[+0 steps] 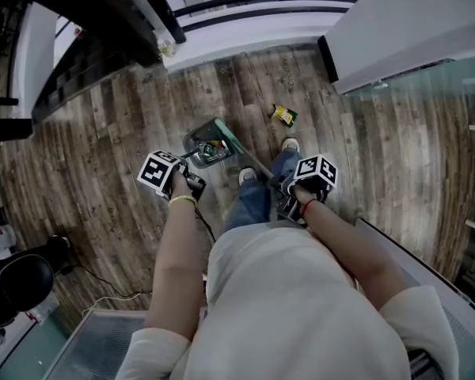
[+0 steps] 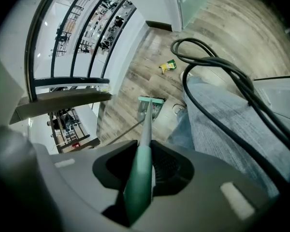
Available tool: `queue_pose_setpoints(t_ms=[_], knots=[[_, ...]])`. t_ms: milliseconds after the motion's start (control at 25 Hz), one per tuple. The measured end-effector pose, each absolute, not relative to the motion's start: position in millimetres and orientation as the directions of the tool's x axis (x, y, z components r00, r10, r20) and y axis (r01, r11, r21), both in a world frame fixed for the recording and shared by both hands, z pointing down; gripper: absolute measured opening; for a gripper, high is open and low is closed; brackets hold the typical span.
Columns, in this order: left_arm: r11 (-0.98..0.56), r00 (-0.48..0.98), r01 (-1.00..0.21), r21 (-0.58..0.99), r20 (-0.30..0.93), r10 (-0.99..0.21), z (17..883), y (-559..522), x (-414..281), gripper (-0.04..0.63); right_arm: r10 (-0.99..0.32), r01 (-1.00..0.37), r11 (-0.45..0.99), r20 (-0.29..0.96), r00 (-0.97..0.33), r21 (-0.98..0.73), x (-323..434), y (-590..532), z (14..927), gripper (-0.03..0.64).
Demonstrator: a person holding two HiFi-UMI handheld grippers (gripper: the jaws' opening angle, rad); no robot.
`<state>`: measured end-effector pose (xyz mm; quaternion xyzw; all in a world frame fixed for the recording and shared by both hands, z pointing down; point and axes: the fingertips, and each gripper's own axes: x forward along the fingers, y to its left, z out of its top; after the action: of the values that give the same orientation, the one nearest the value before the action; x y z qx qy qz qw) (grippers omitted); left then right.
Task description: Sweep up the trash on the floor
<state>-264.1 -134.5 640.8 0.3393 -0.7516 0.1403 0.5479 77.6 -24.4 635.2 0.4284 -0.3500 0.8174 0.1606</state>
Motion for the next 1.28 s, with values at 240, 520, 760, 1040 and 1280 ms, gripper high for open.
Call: queue_pose_setpoints(t_ms=[240, 520, 760, 1040, 1280], knots=[[0.73, -0.169, -0.664, 0.16, 0.919, -0.356, 642, -135, -264, 0.143, -0.1, -0.557, -0.699, 0.833, -0.543, -0.447, 107, -42, 635, 0.095], [0.731, -0.168, -0.663, 0.162, 0.919, -0.356, 641, -135, -264, 0.143, -0.143, -0.563, -0.71, 0.869, -0.474, -0.424, 152, -65, 640, 0.095], [0.731, -0.169, -0.663, 0.161, 0.919, -0.356, 642, -136, -264, 0.143, -0.184, -0.532, -0.742, 0.887, -0.423, -0.408, 190, -88, 644, 0.095], [0.731, -0.169, -0.662, 0.163, 0.919, -0.357, 641, -136, -263, 0.143, -0.206, -0.518, -0.763, 0.905, -0.372, -0.387, 224, -109, 650, 0.095], [0.733, -0.171, -0.66, 0.162, 0.918, -0.358, 641, -135, -263, 0.143, -0.194, -0.538, -0.763, 0.921, -0.338, -0.358, 242, -116, 658, 0.095]])
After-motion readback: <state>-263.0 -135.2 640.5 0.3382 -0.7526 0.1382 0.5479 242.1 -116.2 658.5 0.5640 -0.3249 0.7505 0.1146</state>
